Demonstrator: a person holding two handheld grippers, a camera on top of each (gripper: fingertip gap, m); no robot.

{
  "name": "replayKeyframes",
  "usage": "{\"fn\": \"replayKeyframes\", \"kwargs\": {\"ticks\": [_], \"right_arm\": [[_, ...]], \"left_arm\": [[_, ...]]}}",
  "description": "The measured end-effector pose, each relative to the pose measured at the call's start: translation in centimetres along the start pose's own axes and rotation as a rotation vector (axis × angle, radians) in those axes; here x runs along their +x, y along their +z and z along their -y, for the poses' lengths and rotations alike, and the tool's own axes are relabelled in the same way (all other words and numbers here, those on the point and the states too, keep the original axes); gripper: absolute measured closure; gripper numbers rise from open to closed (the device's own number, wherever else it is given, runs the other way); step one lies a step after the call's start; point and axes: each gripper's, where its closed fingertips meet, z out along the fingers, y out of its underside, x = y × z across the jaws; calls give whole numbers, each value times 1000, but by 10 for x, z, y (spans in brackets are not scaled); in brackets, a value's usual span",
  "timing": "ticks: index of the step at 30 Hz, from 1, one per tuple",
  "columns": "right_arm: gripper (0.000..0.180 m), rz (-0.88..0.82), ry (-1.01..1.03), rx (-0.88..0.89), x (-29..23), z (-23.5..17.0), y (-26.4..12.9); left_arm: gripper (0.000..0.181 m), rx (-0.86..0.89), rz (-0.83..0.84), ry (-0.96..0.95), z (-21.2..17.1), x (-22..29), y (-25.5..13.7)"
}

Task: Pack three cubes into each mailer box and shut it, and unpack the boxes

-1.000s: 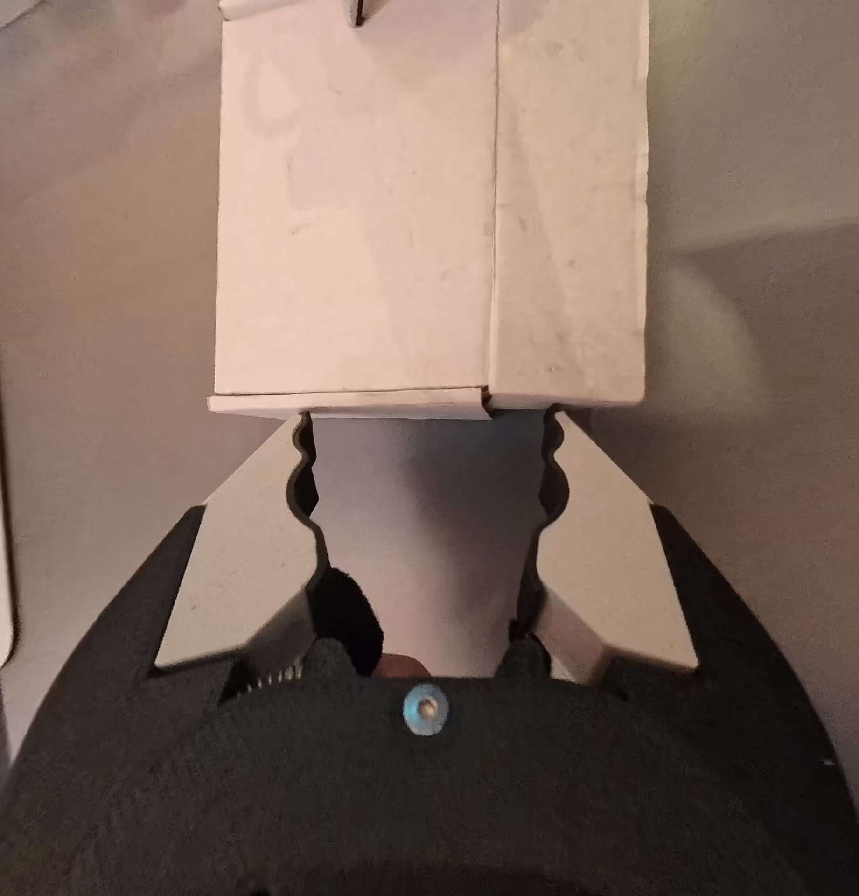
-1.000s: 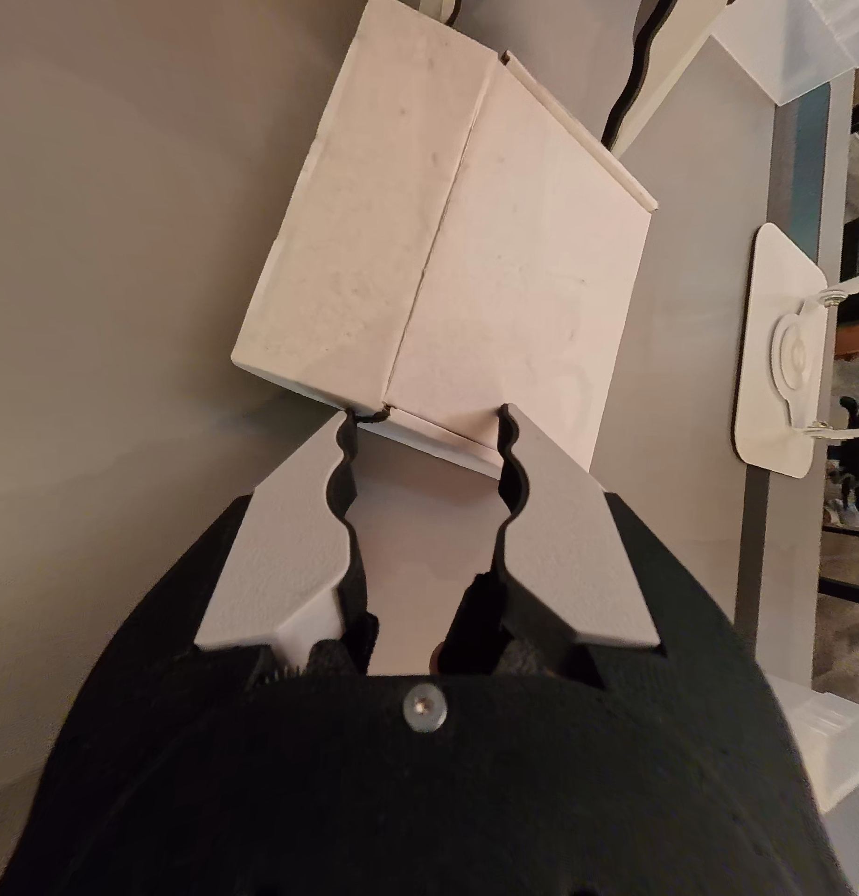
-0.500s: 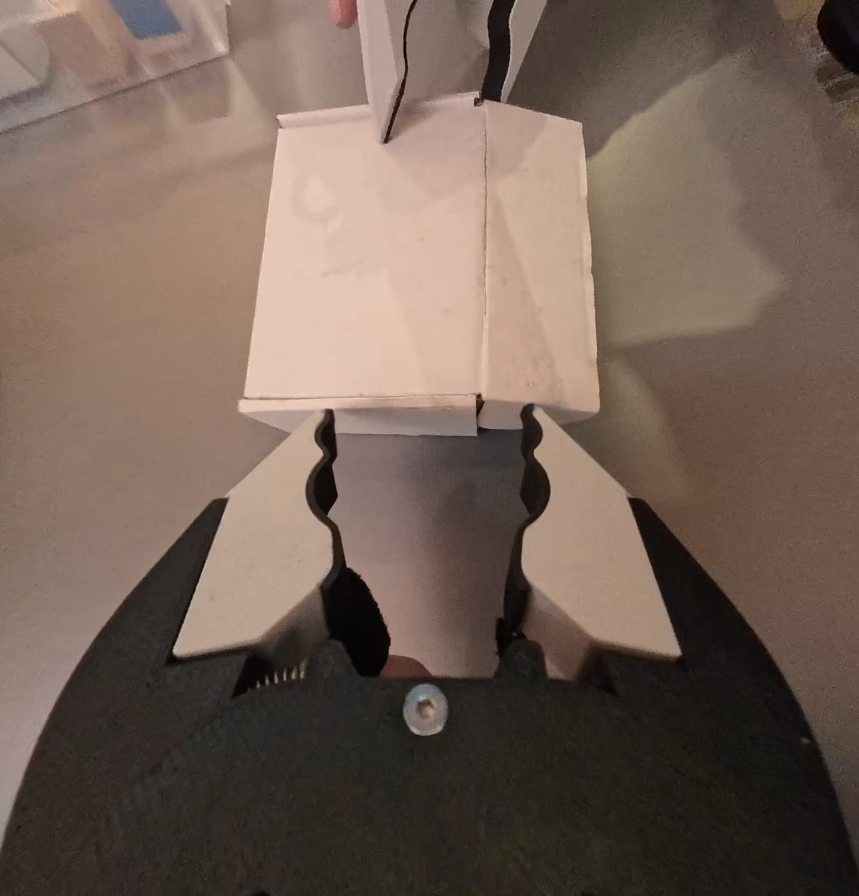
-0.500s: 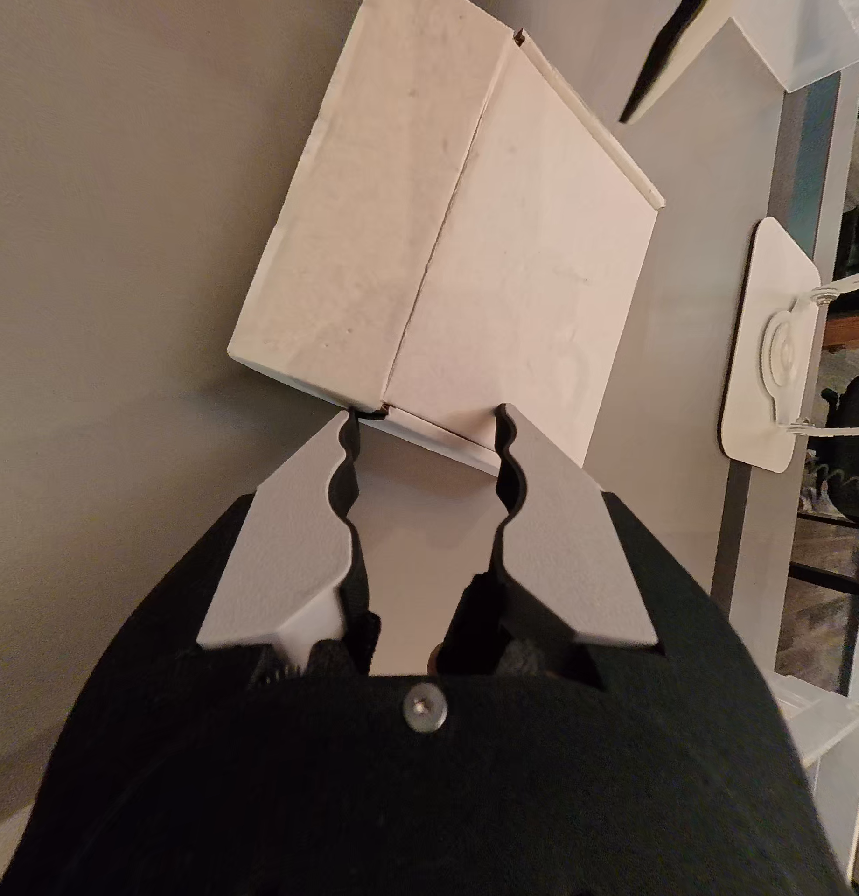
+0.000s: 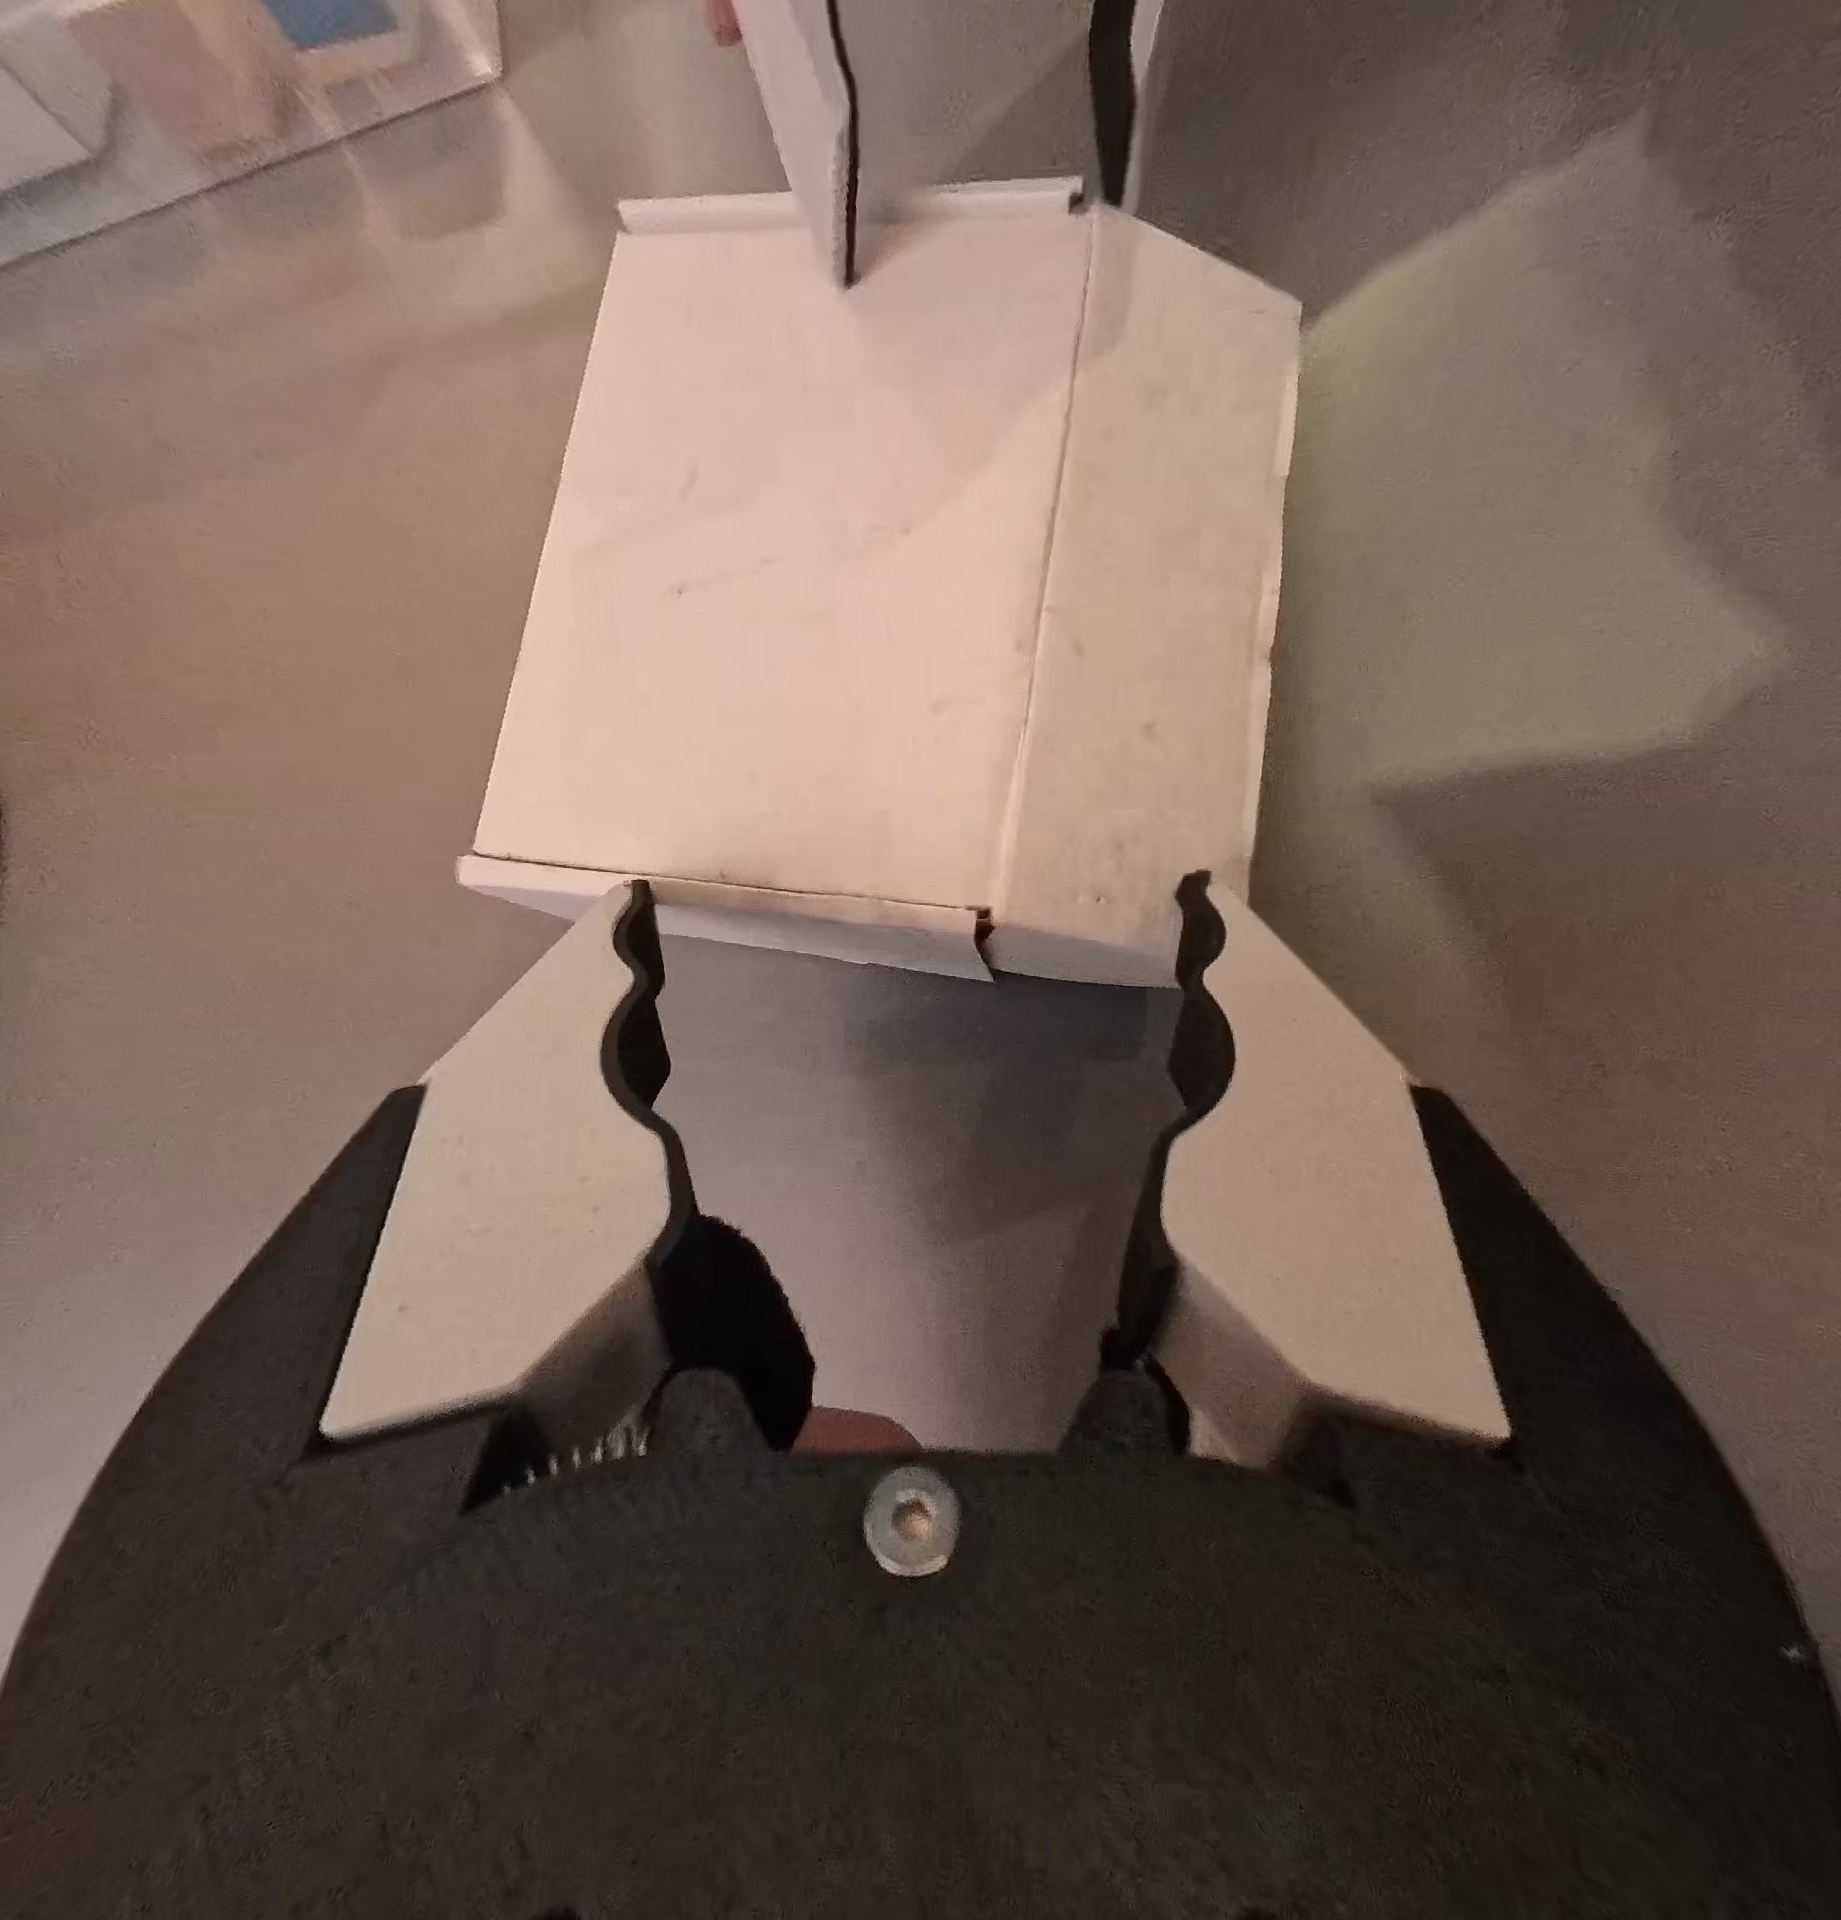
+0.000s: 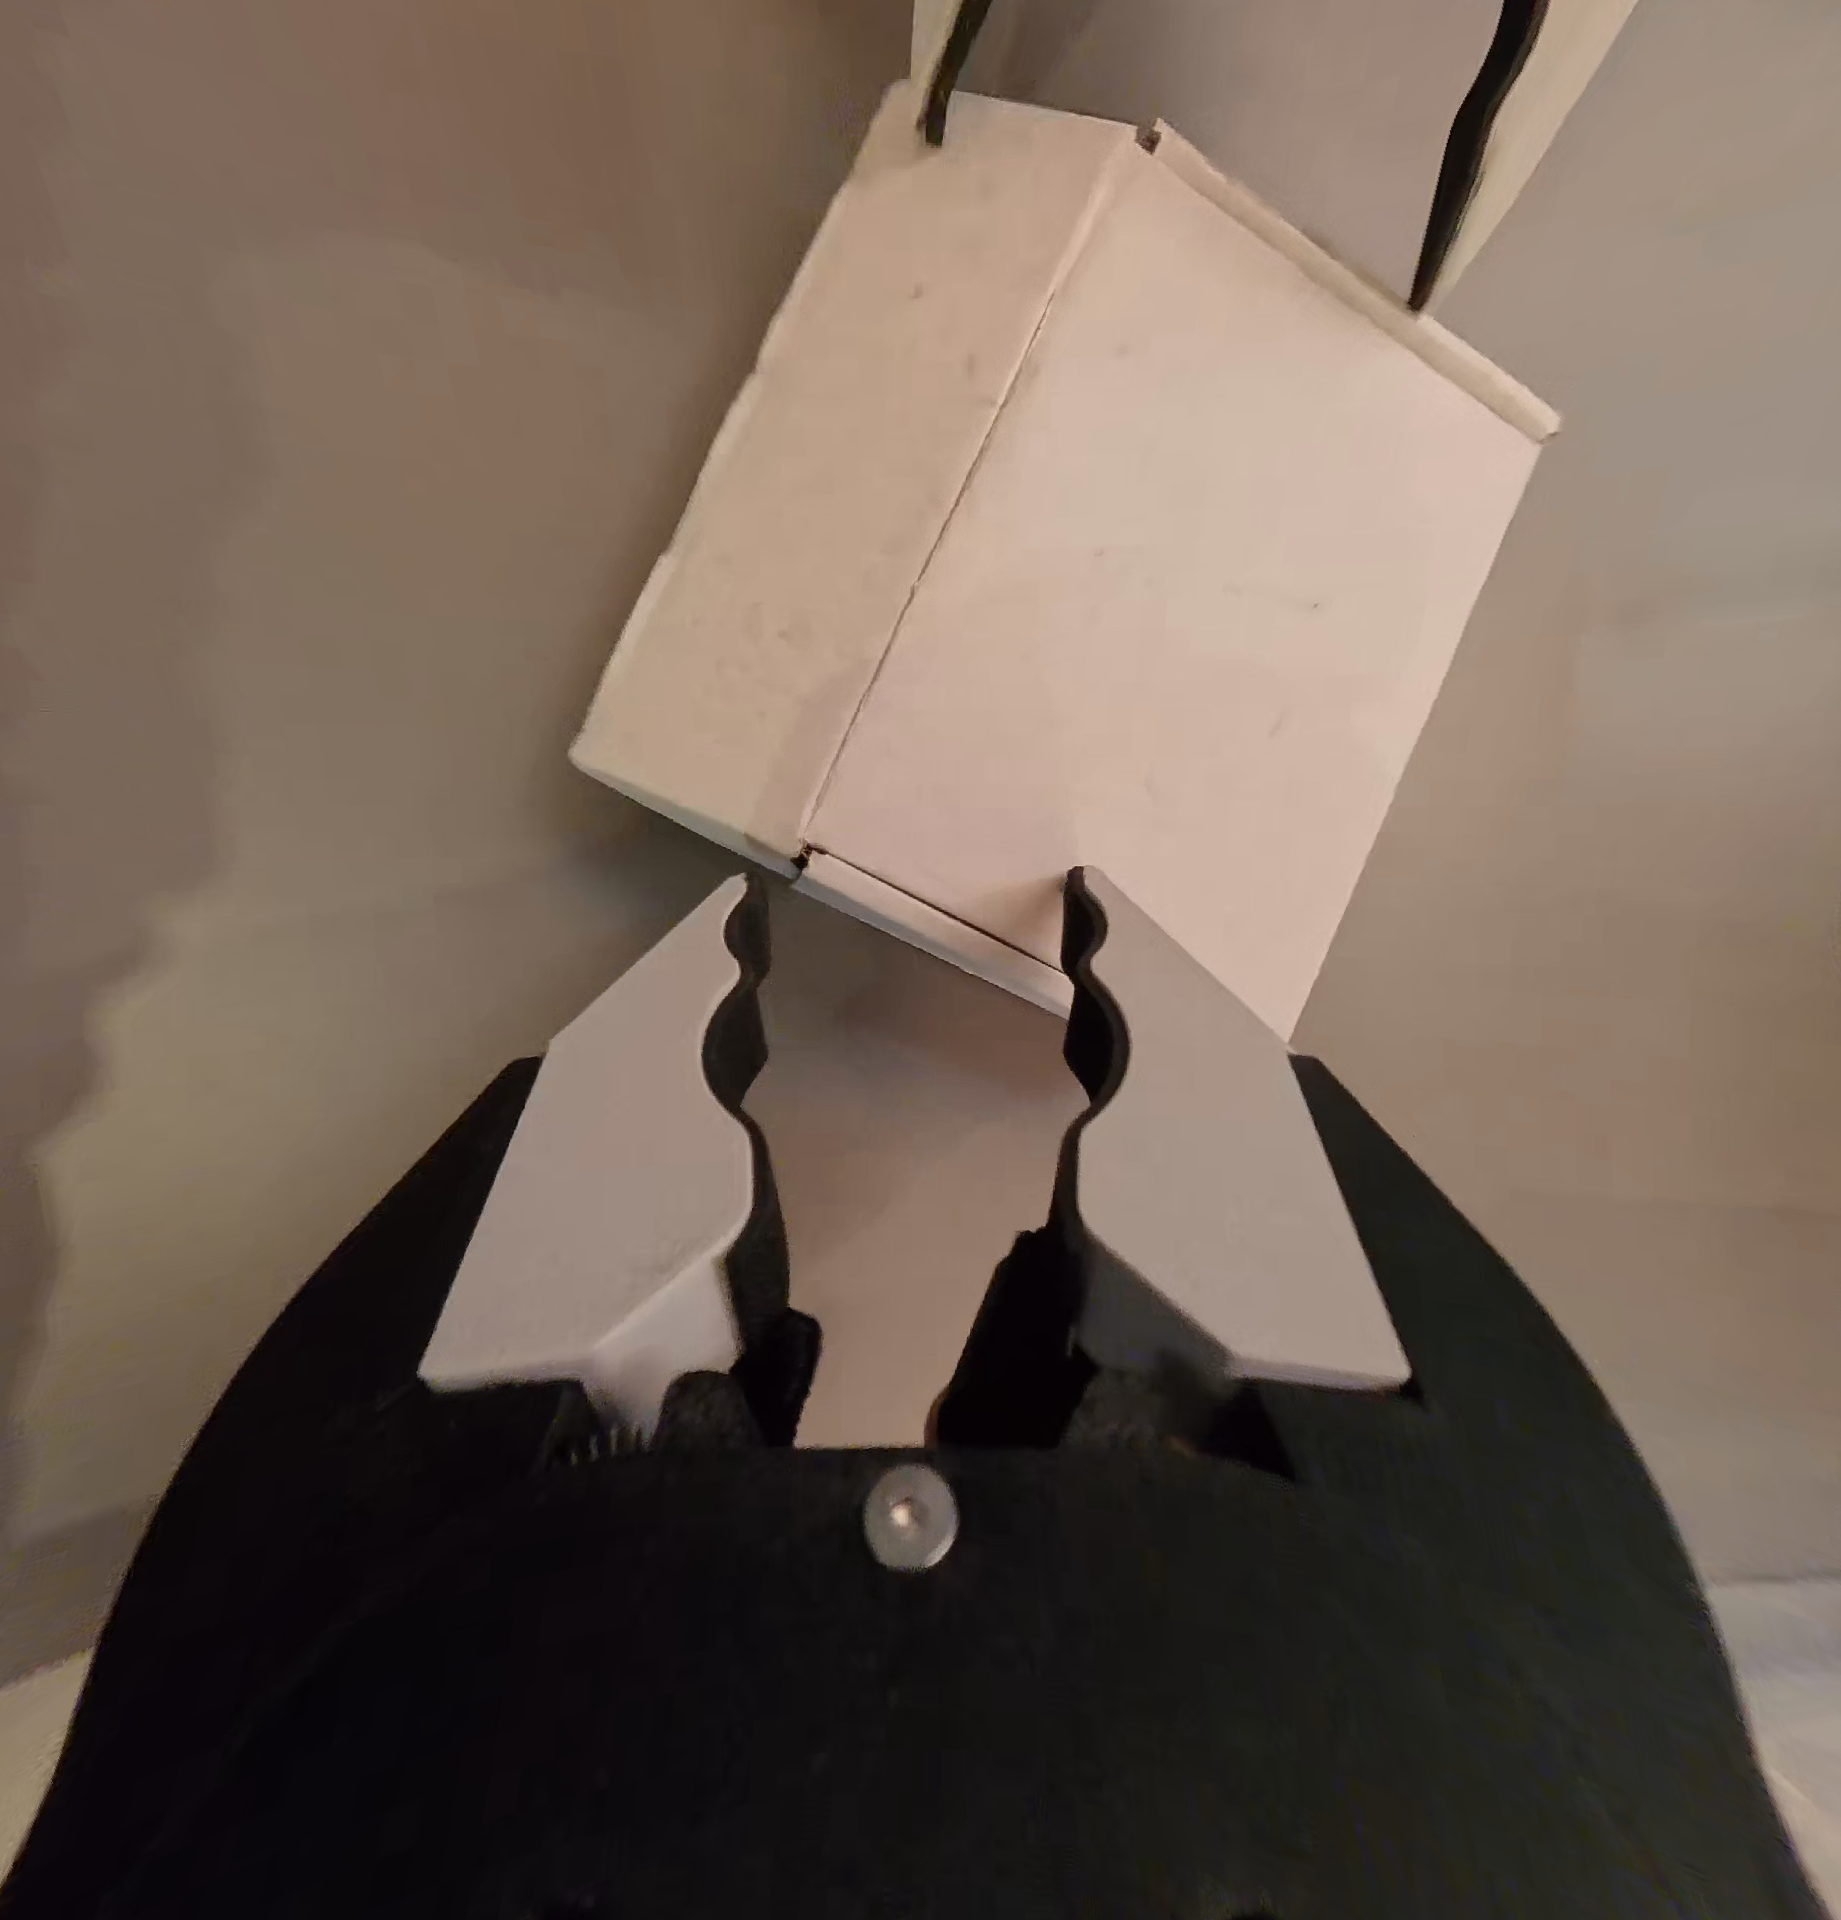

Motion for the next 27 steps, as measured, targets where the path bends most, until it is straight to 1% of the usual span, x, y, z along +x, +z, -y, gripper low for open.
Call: {"fn": "replayKeyframes", "kwargs": {"ticks": [4, 7, 9, 11, 14, 17, 19, 22, 24, 27], "right_arm": [[126, 79, 45, -15, 0, 2, -3], [126, 68, 94, -35, 3, 3, -2], [126, 14, 103, -61, 2, 3, -1], [126, -56, 93, -100, 0, 2, 1], [122, -157, 97, -154, -1, 1, 5], [122, -243, 117, -189, -1, 1, 7], [119, -326, 115, -219, 1, 0, 10], [122, -458, 90, -278, 5, -3, 12], [122, -504, 73, -276, 5, -3, 13], [124, -522, 64, -264, 5, -3, 14]], "left_arm": [[89, -11, 74, 49, -2, -6, 4], [93, -11, 147, 88, -4, -9, 7], [94, -5, 192, 106, -5, -11, 9], [90, -7, 229, 125, -5, -10, 12], [89, -58, 307, 174, -8, -13, 16], [92, -87, 371, 205, -9, -20, 20], [93, -99, 390, 205, -8, -22, 20], [98, -101, 437, 210, -7, -25, 21], [99, -101, 454, 206, -7, -25, 21], [99, -84, 464, 202, -7, -26, 22]]}}
